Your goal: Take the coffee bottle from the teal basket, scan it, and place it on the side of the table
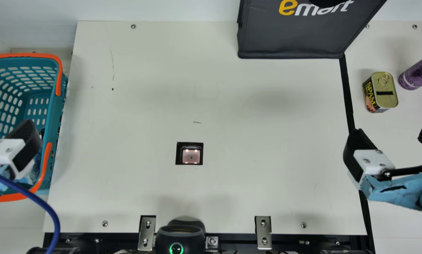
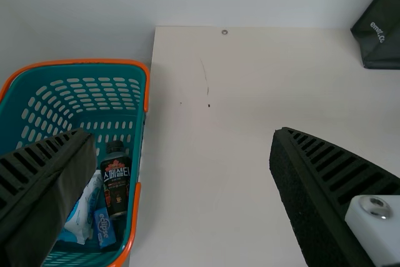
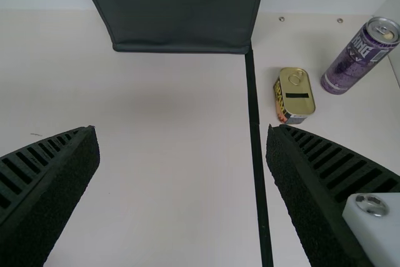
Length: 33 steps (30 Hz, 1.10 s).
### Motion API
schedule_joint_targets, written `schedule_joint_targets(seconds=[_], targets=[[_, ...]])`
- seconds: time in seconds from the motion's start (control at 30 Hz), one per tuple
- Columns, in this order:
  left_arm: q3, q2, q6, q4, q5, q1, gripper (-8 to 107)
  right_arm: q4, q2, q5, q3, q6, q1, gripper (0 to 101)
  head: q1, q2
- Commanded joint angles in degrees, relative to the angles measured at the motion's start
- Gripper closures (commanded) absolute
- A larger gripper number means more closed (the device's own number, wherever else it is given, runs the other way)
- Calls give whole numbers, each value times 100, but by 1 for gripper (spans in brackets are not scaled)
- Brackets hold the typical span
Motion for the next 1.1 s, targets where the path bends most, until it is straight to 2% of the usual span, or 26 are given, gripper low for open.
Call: schedule_joint_targets(seconds=[0.0, 0.47, 0.8, 1.07], targets=[[0, 0, 0, 0, 0, 0, 9, 0, 0, 0, 0, 0, 0, 6, -166, 143], [0, 0, 0, 0, 0, 0, 9, 0, 0, 0, 0, 0, 0, 6, -166, 2009], [-3, 10, -57, 41, -36, 64, 9, 0, 0, 0, 0, 0, 0, 6, -166, 2009], [-37, 109, -715, 378, -245, 829, 9, 0, 0, 0, 0, 0, 0, 6, -166, 2009]])
